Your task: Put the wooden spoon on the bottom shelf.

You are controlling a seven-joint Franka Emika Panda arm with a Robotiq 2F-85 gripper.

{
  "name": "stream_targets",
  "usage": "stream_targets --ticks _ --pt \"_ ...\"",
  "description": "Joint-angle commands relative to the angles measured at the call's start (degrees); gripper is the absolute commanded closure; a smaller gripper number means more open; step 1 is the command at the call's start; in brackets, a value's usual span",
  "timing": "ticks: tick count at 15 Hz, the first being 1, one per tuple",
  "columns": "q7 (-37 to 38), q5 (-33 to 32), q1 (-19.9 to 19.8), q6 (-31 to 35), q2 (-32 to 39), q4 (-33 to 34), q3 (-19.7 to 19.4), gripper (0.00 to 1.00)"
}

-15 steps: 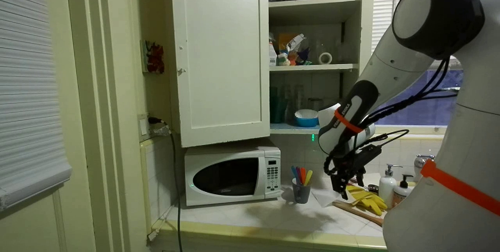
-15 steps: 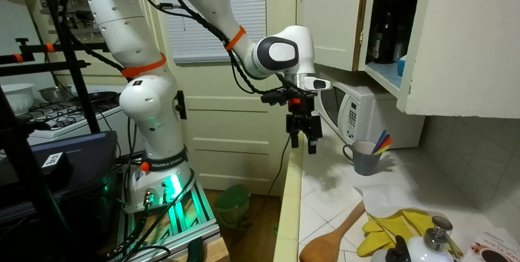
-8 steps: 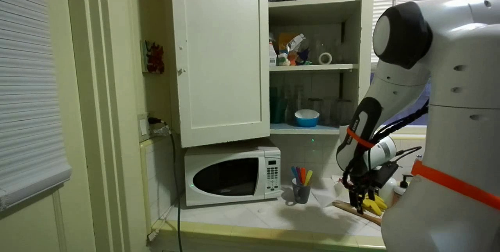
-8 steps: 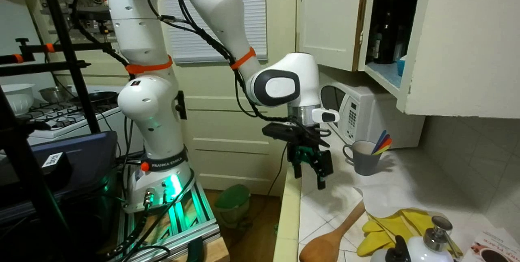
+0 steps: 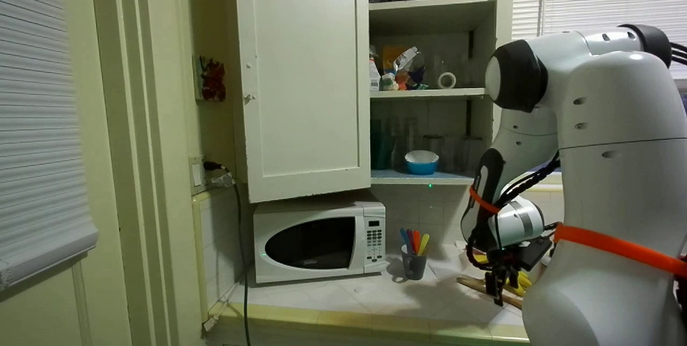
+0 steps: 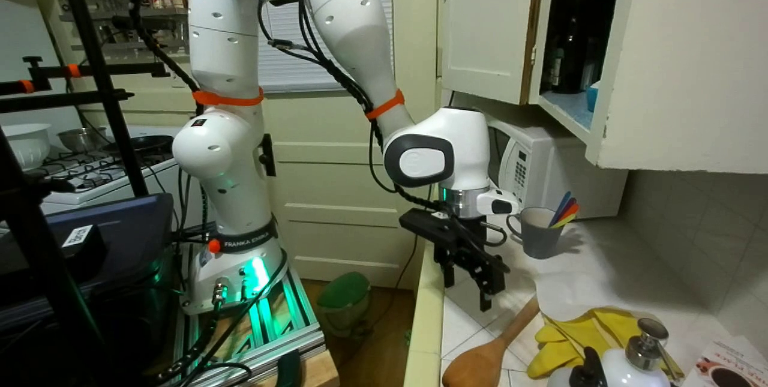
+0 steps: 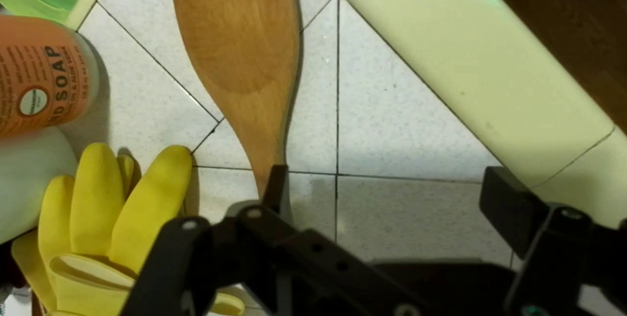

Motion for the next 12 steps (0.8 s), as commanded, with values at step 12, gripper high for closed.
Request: stream_targets --ticks 12 --pt "-25.6 20.5 -13.8 0.2 15.8 16.8 13.9 0.00"
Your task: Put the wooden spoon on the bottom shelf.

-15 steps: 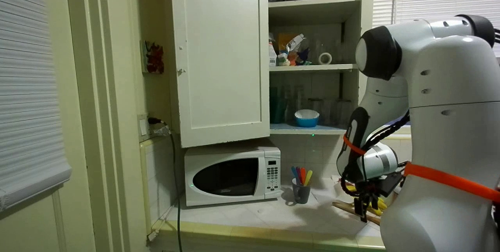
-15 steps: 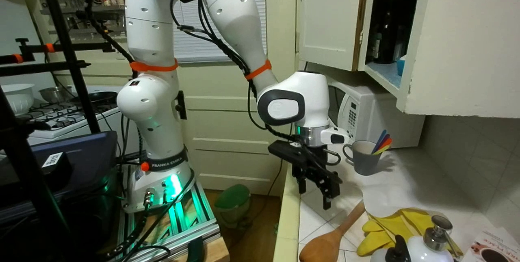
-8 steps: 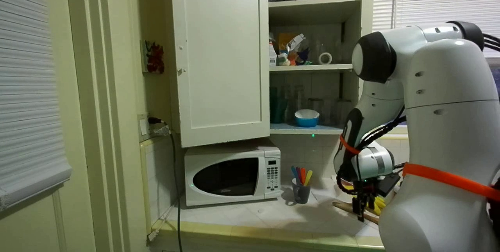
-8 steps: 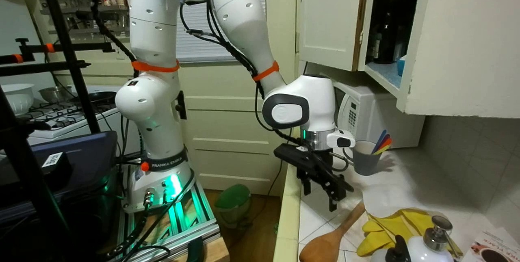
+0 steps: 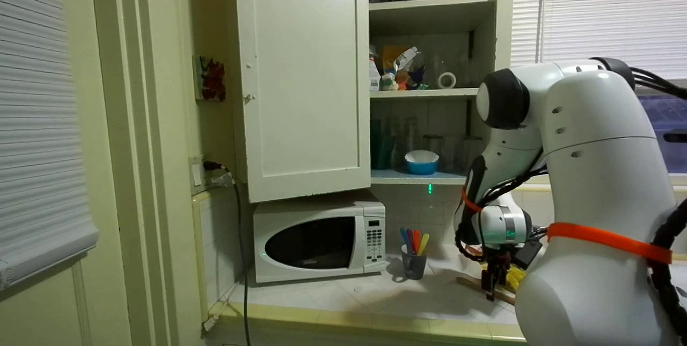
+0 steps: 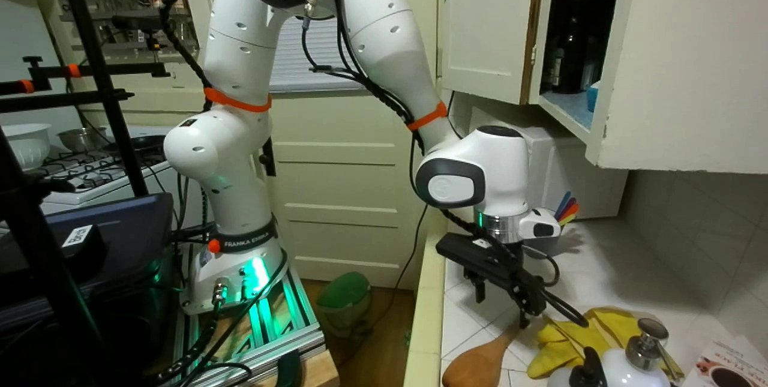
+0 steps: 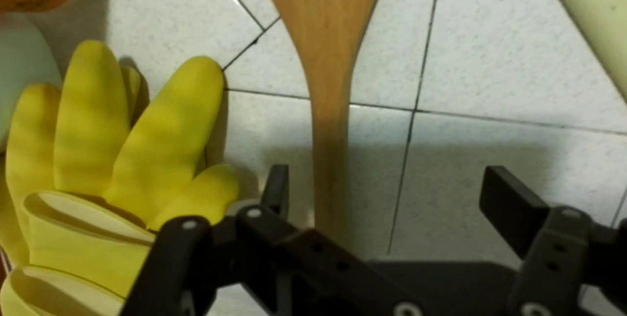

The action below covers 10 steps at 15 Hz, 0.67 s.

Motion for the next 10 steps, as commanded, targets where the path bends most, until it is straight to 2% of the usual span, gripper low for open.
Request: stream_targets --ticks 1,2,3,4,5,10 --pt "-4.4 2.9 -3.8 -1.0 5.6 6.1 3.7 0.03" --pt "-4.7 2.9 -4.5 -1.3 6.4 7.1 4.3 0.04" --pt "-4.6 2.6 -5.1 -1.4 7.3 8.0 4.9 0.10" --pt "-4.6 2.6 -5.7 -1.4 8.0 8.7 5.6 0.28" --pt "-4.8 2.4 -6.4 -1.4 8.5 9.2 6.1 0.29" --pt "-4.2 1.6 -7.1 -1.0 6.9 8.2 6.7 0.69"
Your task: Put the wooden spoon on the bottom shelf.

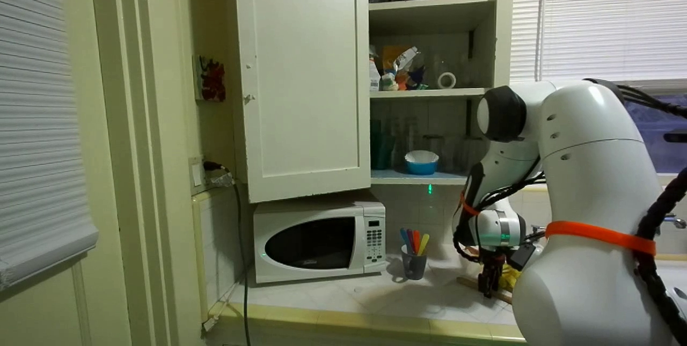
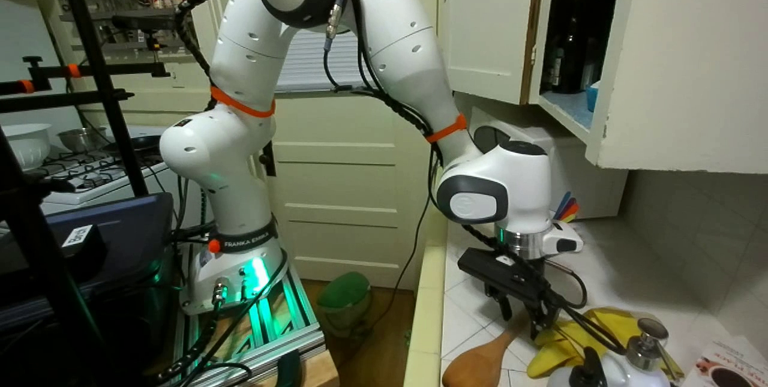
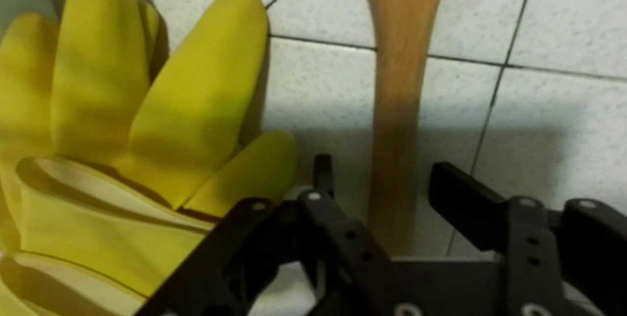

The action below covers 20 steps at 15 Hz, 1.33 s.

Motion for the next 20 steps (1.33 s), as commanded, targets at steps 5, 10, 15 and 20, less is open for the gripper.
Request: stream_targets --ticks 5,10,15,20 --pt "-0.7 -0.1 -0.3 -1.3 -3.4 -2.9 0.1 0.94" --pt "-9.2 2.1 -2.4 0.4 -15.6 -15.5 3.0 0.94" --pt "-17.8 6.6 -0.1 0.1 -26.5 -24.2 0.0 0.94" --pt "-36.5 25.7 2.1 1.6 -38.8 -28.9 -0.2 0.94"
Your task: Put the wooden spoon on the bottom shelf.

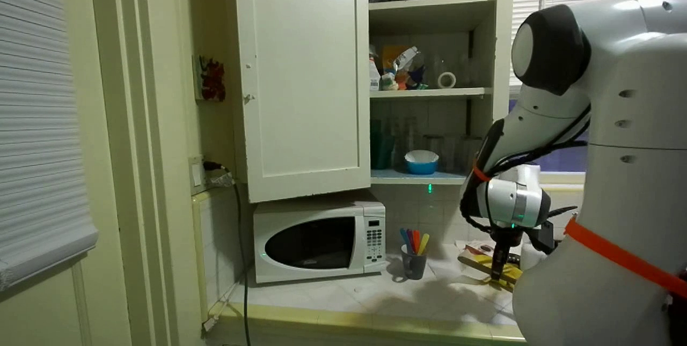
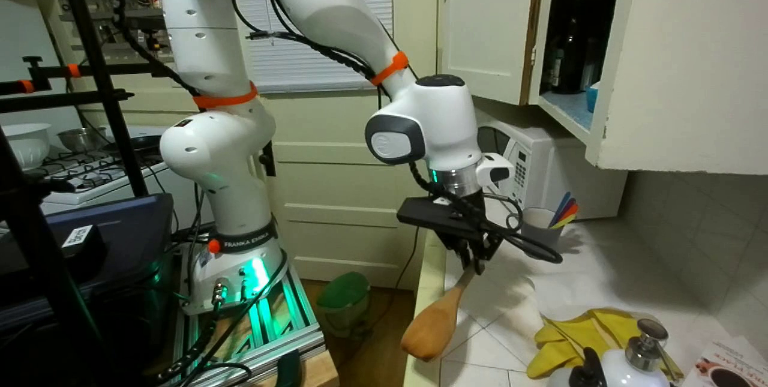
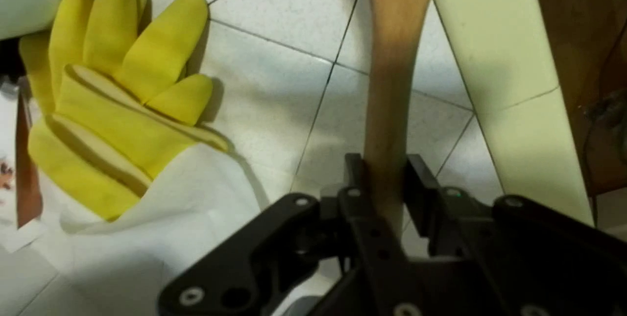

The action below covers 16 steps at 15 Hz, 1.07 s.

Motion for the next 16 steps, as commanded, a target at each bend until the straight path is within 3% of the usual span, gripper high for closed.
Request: stream_targets --ticks 1,3,6,8,9,10,12,15,16 --pt "-14.1 14.9 2.5 0.0 -11.6 -4.5 -0.7 0.94" --pt "-18.5 21.6 5.1 -1.3 -16.6 -4.8 -2.8 0.94" --pt "-20.0 25.2 7.5 -3.6 -22.9 -4.9 -5.6 0.94" --pt "-19.3 23.8 7.6 -5.1 -24.4 -4.7 -7.1 0.94" --pt "-13.2 17.3 12.4 -3.7 -23.3 -4.6 -13.1 0.94" --pt "-10.7 15.2 13.3 -2.9 -23.1 -3.7 -12.9 0.76" --pt "-10.4 13.9 15.3 -3.0 -23.7 -4.2 -16.3 0.76" --pt "-10.5 13.8 16.1 -3.1 -23.5 -4.2 -17.3 0.76" --pt "-10.3 15.0 17.2 -3.7 -24.3 -4.3 -17.4 0.94"
